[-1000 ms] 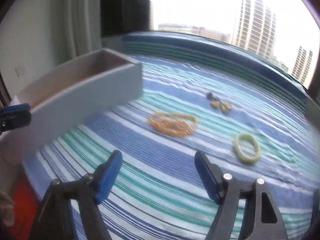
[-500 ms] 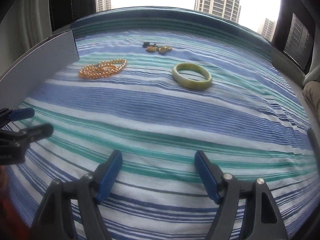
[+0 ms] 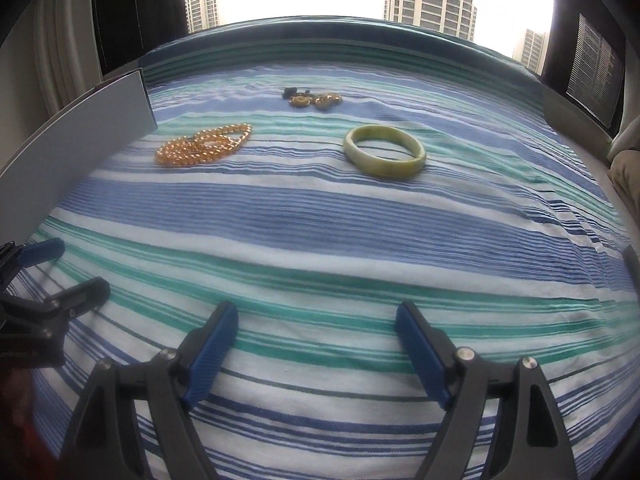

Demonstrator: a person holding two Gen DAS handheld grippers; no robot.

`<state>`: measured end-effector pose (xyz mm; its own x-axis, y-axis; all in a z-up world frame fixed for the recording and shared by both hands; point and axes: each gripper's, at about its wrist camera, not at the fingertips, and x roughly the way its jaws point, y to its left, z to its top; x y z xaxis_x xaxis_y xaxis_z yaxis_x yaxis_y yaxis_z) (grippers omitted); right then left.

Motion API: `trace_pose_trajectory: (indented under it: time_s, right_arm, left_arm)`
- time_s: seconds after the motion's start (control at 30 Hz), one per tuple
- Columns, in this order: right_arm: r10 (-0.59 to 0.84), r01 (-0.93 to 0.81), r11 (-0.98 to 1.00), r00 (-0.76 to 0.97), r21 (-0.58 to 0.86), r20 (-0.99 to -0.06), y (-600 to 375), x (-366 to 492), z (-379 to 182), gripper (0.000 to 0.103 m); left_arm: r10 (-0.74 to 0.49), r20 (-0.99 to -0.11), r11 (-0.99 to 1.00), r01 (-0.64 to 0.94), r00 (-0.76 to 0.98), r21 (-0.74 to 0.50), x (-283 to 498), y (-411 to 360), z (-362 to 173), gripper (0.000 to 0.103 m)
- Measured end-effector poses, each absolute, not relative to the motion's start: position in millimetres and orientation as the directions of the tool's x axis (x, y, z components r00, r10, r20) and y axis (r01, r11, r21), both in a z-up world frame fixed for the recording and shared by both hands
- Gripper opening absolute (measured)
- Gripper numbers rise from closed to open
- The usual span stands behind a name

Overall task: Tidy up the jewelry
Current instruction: 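Move both tools back over the remaining jewelry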

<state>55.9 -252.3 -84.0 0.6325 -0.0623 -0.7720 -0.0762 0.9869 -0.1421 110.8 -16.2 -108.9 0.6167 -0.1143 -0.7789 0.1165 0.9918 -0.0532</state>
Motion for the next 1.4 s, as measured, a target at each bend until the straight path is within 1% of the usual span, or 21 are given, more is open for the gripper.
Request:
trace_pose_trajectory:
  time_s: [0.3, 0.33, 0.4, 0.47, 0.77, 0.87, 0.93, 1.0, 1.1, 1.2, 1.3, 1.4]
  right_arm:
    - [-0.055, -0.082, 0.987, 0.632, -0.137, -0.773, -252.9, 55.3, -84.3, 0.084]
    - [-0.051, -0.085, 0.987, 0.631, -0.135, -0.774, -252.9, 55.4, -84.3, 0.085]
    - [-0.041, -0.103, 0.986, 0.623, -0.133, -0.781, -251.4, 56.6, -84.9, 0.091]
    - [-0.037, -0.115, 0.984, 0.616, -0.137, -0.787, -249.4, 57.7, -86.0, 0.094]
    - [-0.033, -0.119, 0.984, 0.614, -0.134, -0.789, -247.4, 58.6, -86.1, 0.096]
    - [-0.031, -0.122, 0.984, 0.612, -0.133, -0.790, -246.3, 59.2, -85.8, 0.097]
    - [-0.029, -0.125, 0.983, 0.611, -0.132, -0.791, -246.5, 59.2, -85.7, 0.098]
    - [-0.028, -0.125, 0.983, 0.611, -0.131, -0.791, -246.4, 59.2, -85.3, 0.098]
    - [-0.027, -0.126, 0.983, 0.611, -0.131, -0.791, -246.5, 59.1, -85.5, 0.098]
    - [-0.027, -0.125, 0.984, 0.611, -0.131, -0.791, -246.7, 58.8, -85.5, 0.098]
    - [-0.027, -0.125, 0.984, 0.611, -0.130, -0.791, -246.5, 58.8, -85.5, 0.098]
    - [-0.028, -0.125, 0.984, 0.612, -0.131, -0.791, -246.5, 58.6, -85.4, 0.098]
  left_arm:
    - [-0.115, -0.778, 0.992, 0.118, 0.617, -0.054, 111.0, -16.1, -108.7, 0.103]
    - [-0.115, -0.778, 0.992, 0.118, 0.617, -0.054, 110.9, -15.8, -108.6, 0.103]
    - [-0.116, -0.778, 0.992, 0.118, 0.617, -0.054, 111.1, -16.1, -108.6, 0.103]
    - [-0.117, -0.778, 0.991, 0.120, 0.617, -0.054, 111.1, -16.1, -108.5, 0.103]
    - [-0.141, -0.782, 0.987, 0.150, 0.607, -0.061, 112.1, -14.8, -108.4, 0.103]
    - [-0.145, -0.802, 0.983, 0.173, 0.580, -0.052, 113.0, -15.6, -107.3, 0.103]
    - [-0.149, -0.840, 0.980, 0.194, 0.521, -0.053, 116.4, -14.7, -102.4, 0.102]
    - [-0.191, -0.850, 0.974, 0.202, 0.490, -0.102, 121.1, -8.7, -86.3, 0.102]
    - [-0.262, -0.809, 0.962, 0.213, 0.525, -0.173, 134.2, 0.6, -42.2, 0.102]
    - [-0.295, -0.783, 0.949, 0.264, 0.548, -0.173, 159.0, -4.1, -7.3, 0.102]
    - [-0.329, -0.826, 0.913, 0.377, 0.458, -0.155, 196.8, -24.7, -9.5, 0.103]
    - [-0.247, -0.859, 0.923, 0.377, 0.448, -0.069, 235.0, -37.8, -33.5, 0.102]
